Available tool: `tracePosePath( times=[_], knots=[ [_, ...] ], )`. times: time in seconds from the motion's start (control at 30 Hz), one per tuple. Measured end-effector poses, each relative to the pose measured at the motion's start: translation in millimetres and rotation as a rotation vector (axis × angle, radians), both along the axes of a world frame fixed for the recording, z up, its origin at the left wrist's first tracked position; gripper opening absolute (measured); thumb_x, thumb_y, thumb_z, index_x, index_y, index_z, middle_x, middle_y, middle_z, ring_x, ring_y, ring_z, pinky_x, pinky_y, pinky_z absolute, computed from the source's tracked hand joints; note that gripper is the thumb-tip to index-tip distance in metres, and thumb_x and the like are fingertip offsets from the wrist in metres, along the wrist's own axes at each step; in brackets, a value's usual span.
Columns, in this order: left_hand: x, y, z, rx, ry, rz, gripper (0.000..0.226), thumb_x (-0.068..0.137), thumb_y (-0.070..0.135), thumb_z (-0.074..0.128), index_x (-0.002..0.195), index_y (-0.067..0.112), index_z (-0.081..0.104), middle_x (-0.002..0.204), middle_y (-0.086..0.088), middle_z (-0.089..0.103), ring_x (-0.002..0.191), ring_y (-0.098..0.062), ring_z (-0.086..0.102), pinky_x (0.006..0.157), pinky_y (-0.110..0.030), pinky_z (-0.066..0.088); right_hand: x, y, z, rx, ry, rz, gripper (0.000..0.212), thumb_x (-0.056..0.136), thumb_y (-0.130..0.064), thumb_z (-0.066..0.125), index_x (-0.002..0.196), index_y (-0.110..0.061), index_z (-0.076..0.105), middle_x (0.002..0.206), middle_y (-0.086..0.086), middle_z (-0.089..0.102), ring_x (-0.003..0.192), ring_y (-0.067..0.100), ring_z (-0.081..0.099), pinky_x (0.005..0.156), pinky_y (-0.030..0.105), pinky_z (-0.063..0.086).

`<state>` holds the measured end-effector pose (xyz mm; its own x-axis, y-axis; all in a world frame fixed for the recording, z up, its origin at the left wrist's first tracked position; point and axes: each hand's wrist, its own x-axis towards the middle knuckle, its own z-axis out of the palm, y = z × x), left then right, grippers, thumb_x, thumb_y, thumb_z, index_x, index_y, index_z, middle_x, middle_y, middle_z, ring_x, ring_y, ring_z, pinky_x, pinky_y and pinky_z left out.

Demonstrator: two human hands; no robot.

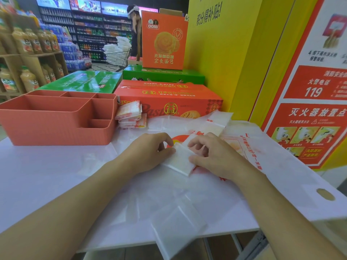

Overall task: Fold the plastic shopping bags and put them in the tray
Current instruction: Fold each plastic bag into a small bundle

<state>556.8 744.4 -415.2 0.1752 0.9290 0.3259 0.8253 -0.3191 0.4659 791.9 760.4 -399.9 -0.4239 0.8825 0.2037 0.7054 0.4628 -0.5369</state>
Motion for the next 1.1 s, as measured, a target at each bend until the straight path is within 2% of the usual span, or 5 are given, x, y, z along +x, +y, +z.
tracePosePath(
  times=[0.17, 0.4, 0.6, 0.83, 1.1],
  knots=[
    [2, 2, -2, 0.062, 0.089, -0.033, 0.019, 0.094, 0.043, 0.062, 0.110, 0.034, 0.066, 0.089, 0.013, 0.059, 0.076, -0.003, 0.053, 0.070, -0.024, 0.039, 0, 2, -2, 0.024, -0.073, 0.040, 0.019, 0.092, -0.035, 0.069, 0.110, -0.038, 0.073, 0.100, -0.012, 0.051, 0.095, 0.004, 0.053, 0.082, 0.024, 0.044],
    [2, 0, 0, -0.053, 0.312, -0.175, 0.039, 0.102, 0.051, 0.039, 0.138, 0.047, 0.052, 0.145, 0.034, 0.043, 0.133, -0.009, 0.037, 0.104, -0.040, 0.029, -2, 2, -5, 0.104, -0.107, 0.088, 0.025, 0.095, -0.025, 0.066, 0.118, -0.032, 0.073, 0.106, -0.013, 0.053, 0.100, 0.003, 0.046, 0.085, 0.022, 0.037],
    [1, -4, 5, -0.201, 0.429, -0.181, 0.048, 0.102, 0.060, 0.029, 0.150, 0.055, 0.029, 0.153, 0.041, 0.022, 0.147, -0.002, 0.017, 0.111, -0.036, 0.009, -4, -6, 0, -0.050, -0.153, 0.157, 0.059, 0.078, -0.071, 0.064, 0.127, -0.037, 0.065, 0.118, -0.023, 0.049, 0.129, 0.000, 0.031, 0.103, 0.031, 0.035],
    [0, -6, 6, -0.266, 0.515, -0.212, 0.057, 0.099, 0.066, 0.023, 0.154, 0.054, 0.011, 0.159, 0.037, 0.008, 0.151, -0.004, 0.005, 0.116, -0.038, 0.004, -6, -14, 6, -0.057, -0.267, 0.162, 0.060, 0.081, -0.064, 0.070, 0.134, -0.040, 0.054, 0.134, -0.019, 0.041, 0.138, 0.000, 0.016, 0.109, 0.033, 0.027],
    [-13, -9, 7, -0.278, 0.313, -0.230, 0.071, 0.081, 0.083, 0.033, 0.147, 0.061, 0.023, 0.152, 0.032, 0.035, 0.149, 0.004, 0.006, 0.120, -0.036, 0.003, 3, -16, 7, -0.020, -0.232, 0.210, 0.062, 0.070, -0.067, 0.077, 0.125, -0.048, 0.055, 0.123, -0.029, 0.045, 0.128, -0.002, 0.033, 0.103, 0.031, 0.039]
  ],
)
